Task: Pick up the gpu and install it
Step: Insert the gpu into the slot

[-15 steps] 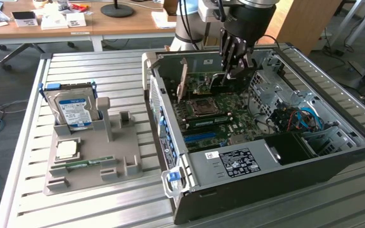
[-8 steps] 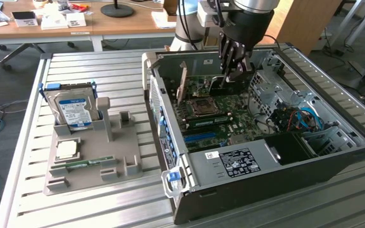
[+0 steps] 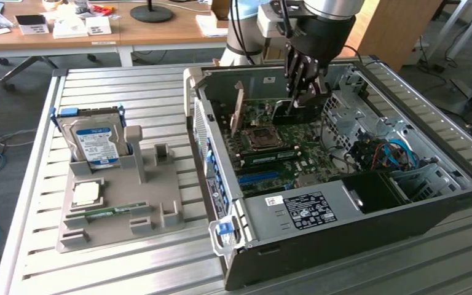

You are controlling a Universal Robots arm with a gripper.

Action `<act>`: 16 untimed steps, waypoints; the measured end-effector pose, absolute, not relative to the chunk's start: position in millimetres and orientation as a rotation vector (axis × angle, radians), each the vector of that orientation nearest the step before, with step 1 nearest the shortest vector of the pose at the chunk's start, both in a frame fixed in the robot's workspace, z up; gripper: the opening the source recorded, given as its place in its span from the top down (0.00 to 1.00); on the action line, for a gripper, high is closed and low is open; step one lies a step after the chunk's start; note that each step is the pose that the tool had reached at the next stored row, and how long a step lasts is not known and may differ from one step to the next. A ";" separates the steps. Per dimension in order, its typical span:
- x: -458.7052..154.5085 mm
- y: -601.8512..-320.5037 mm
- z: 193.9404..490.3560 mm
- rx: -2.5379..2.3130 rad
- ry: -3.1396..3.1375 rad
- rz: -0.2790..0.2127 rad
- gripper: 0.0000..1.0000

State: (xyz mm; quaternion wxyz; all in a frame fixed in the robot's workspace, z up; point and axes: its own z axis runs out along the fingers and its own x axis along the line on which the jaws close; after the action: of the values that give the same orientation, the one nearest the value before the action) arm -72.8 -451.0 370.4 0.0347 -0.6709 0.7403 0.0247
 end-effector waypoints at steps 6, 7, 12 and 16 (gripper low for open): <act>-70.1 -451.0 368.4 -2.070 2.275 0.073 0.73; -69.7 -451.0 367.9 -2.073 2.274 0.072 0.73; -69.1 -451.0 366.3 -2.090 2.268 0.070 0.73; -69.0 -451.0 366.3 -2.090 2.267 0.070 0.73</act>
State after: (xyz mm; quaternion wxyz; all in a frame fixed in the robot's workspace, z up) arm -69.0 -451.0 366.3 0.0285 -0.6773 0.7348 0.0227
